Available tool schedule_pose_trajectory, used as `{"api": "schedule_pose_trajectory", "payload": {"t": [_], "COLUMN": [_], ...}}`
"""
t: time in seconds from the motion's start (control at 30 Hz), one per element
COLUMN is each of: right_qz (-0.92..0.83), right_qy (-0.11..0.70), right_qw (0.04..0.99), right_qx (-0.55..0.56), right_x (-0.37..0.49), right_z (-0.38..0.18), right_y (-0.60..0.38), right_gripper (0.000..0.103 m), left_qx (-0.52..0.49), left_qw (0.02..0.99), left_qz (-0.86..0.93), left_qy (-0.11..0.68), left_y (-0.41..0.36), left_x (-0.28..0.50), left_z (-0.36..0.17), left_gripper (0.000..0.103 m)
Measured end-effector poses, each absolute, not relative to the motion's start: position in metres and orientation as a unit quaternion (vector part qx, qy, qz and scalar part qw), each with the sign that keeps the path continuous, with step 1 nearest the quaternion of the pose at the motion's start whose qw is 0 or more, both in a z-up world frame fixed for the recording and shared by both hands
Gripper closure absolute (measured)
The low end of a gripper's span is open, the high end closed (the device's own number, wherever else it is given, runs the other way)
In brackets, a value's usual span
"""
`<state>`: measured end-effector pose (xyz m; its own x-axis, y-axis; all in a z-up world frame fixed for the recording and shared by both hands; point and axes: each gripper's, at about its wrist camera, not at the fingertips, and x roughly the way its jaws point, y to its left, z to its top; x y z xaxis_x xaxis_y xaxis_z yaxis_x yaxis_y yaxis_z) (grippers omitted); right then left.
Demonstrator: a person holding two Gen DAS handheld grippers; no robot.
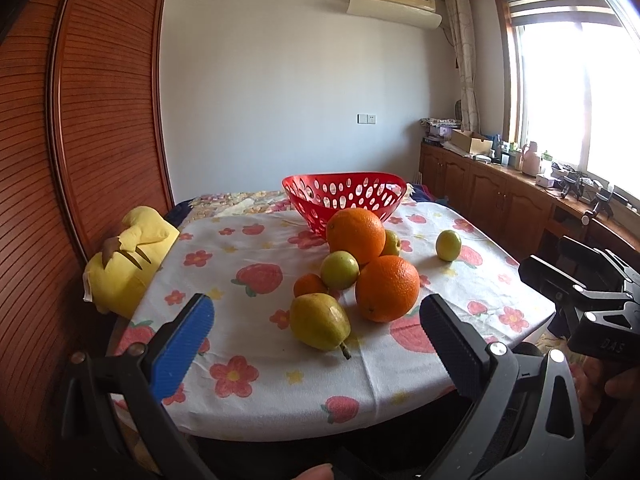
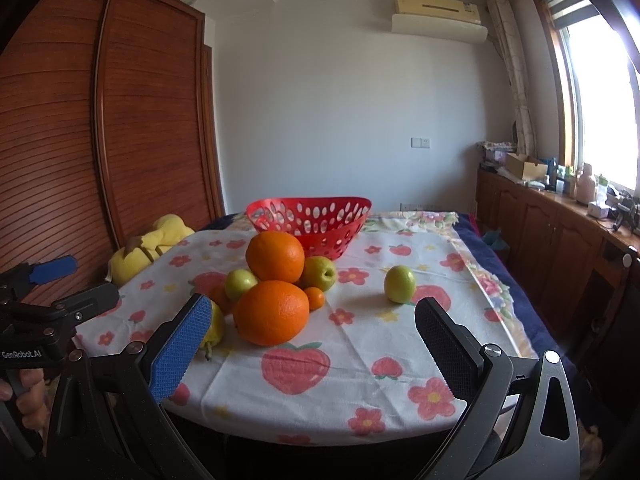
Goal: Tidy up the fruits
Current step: 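Grasp the yellow pear with the left tool while the right tool grasps the large orange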
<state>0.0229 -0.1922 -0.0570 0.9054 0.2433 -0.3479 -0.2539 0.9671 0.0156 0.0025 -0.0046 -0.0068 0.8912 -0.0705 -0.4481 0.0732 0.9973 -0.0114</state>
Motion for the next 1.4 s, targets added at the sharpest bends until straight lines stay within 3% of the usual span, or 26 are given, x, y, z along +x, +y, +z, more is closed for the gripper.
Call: {"api": "schedule_pose_trajectory", "payload": {"t": [0.7,1.07,1.4], "right_qz": [0.211,0.240,0.246], "right_qy": [0.258,0.295,0.323], "right_qw": [0.942,0.924,0.912], "right_qx": [-0.041,-0.045,-0.055], "right_x": [0.109,0.145,0.164], "right_z": [-0.098,-0.118,-0.132], "right_y": [-0.163,-0.139,-0.124], "right_gripper": [0.003,0.004,0.003], "left_qx": [0.008,-0.011,-0.018], "left_qw": [0.961,0.942,0.939], "left_qz": [-0.063,-0.085,-0.075], "left_qy": [0.270,0.324,0.334], "left_y": [0.013,0.018,0.025], "left_x": [0.065,0.098,0.101], "left_z": [-0.038,-0.078,-0.087], "left_gripper": [0.000,0.012,0.012]}}
